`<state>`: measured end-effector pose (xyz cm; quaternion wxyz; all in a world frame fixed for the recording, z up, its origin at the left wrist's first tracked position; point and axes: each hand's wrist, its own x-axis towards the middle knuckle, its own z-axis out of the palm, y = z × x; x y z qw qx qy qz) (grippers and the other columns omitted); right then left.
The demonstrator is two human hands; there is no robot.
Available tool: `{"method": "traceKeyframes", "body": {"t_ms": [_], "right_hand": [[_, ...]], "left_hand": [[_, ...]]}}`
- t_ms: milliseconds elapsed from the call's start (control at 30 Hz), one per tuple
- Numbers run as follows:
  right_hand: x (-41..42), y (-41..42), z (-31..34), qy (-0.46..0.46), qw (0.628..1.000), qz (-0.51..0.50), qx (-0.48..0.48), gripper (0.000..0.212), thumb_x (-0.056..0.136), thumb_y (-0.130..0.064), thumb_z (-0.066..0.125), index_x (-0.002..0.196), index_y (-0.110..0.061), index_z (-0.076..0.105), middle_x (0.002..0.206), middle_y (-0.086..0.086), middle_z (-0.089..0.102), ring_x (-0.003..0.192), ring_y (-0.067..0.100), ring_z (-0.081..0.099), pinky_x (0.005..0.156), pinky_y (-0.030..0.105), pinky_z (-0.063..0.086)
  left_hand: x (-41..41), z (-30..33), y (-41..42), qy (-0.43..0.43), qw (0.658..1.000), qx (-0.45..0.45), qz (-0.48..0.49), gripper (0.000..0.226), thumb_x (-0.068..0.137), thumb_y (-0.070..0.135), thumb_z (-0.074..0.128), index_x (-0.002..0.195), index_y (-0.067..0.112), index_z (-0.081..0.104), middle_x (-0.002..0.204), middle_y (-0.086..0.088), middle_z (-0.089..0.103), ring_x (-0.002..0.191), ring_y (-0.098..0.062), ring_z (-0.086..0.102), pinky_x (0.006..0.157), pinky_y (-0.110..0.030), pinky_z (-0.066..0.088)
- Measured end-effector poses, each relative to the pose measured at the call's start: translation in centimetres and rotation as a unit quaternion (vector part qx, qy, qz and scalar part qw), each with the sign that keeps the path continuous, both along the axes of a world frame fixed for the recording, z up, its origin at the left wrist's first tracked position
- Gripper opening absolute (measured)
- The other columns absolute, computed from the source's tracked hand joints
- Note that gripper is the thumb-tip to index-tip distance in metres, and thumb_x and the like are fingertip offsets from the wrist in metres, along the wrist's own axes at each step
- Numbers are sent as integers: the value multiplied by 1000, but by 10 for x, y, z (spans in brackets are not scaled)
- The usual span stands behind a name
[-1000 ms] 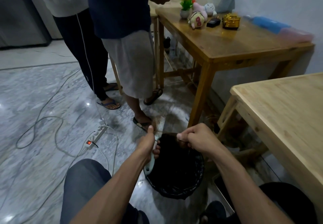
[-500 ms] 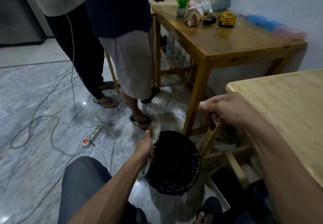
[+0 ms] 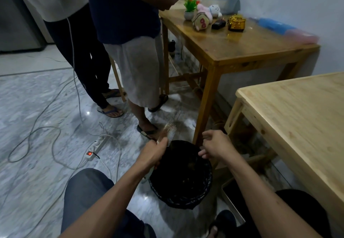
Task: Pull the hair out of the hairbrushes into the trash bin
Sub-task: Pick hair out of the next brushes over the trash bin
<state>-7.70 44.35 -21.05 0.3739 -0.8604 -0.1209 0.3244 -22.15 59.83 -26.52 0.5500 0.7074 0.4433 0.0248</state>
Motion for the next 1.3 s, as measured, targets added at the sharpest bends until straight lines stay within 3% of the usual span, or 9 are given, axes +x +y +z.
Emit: {"method": "traceKeyframes", "body": {"t_ms": [133, 267, 367, 533, 733, 967, 1100, 1200, 1300], "right_hand": [[3, 1, 1, -60, 997, 8, 53, 40, 97, -21, 68, 136, -16, 62, 98, -3, 69, 81, 20, 76, 69, 33, 65], [-2, 10, 5, -116, 989, 54, 78, 47, 90, -44, 74, 135, -33, 64, 116, -4, 71, 103, 17, 71, 87, 40, 62], [-4, 15, 6, -143, 984, 83, 72, 39, 88, -39, 78, 127, -36, 71, 116, -4, 70, 106, 11, 63, 95, 30, 52], [-3, 18, 7, -245, 969, 34, 22, 13, 94, -34, 70, 98, -29, 81, 107, -3, 79, 107, 21, 70, 96, 39, 55], [20, 9, 43, -211, 966, -77, 126, 16, 103, -27, 60, 111, -23, 73, 107, -6, 70, 98, 10, 62, 84, 31, 50], [20, 7, 57, -256, 899, -226, 274, 19, 105, -30, 54, 114, -22, 69, 95, -1, 69, 73, 4, 58, 58, 18, 44], [18, 9, 72, -344, 853, -195, 341, 15, 103, -33, 58, 108, -24, 69, 97, -1, 71, 86, 16, 68, 71, 25, 55], [22, 11, 59, -344, 880, -130, 300, 12, 102, -34, 59, 105, -28, 69, 94, -2, 72, 88, 19, 70, 77, 41, 61], [19, 11, 25, -261, 957, -9, 122, 15, 102, -25, 59, 112, -28, 70, 107, -2, 71, 96, 15, 68, 87, 41, 61]], "left_hand": [[0, -1, -4, -13, 997, 2, -70, 50, 84, 48, 66, 116, 11, 56, 68, -3, 60, 48, -15, 54, 51, -32, 43], [1, 4, -13, -28, 990, 84, -114, 41, 88, 62, 65, 93, 22, 60, 74, 6, 60, 58, -9, 58, 53, -26, 43], [-2, 9, -17, -56, 984, 118, -122, 42, 90, 62, 64, 67, 29, 49, 48, 17, 46, 43, 0, 43, 46, -19, 31], [-14, 0, -7, -27, 980, 73, -183, 44, 89, 65, 64, 84, 22, 68, 50, 15, 59, 43, 0, 53, 50, -25, 42], [-27, -32, 12, 25, 996, 38, -83, 54, 84, 69, 65, 77, 20, 44, 69, -11, 48, 55, -20, 49, 56, -37, 37], [-14, -31, 15, 48, 999, 21, -12, 57, 90, 65, 60, 69, 13, 49, 53, -4, 52, 43, -17, 50, 49, -29, 40], [-27, -38, 17, 72, 997, 17, 14, 52, 92, 55, 66, 74, 10, 48, 57, -5, 51, 40, -15, 47, 42, -24, 38], [-28, -33, 13, 62, 998, 12, -13, 36, 90, 41, 75, 82, 11, 56, 64, -2, 56, 47, -12, 50, 44, -23, 39], [-21, -21, 7, 44, 997, 28, -57, 18, 87, 17, 77, 94, 13, 60, 70, 0, 62, 51, -8, 55, 43, -19, 42]]}}
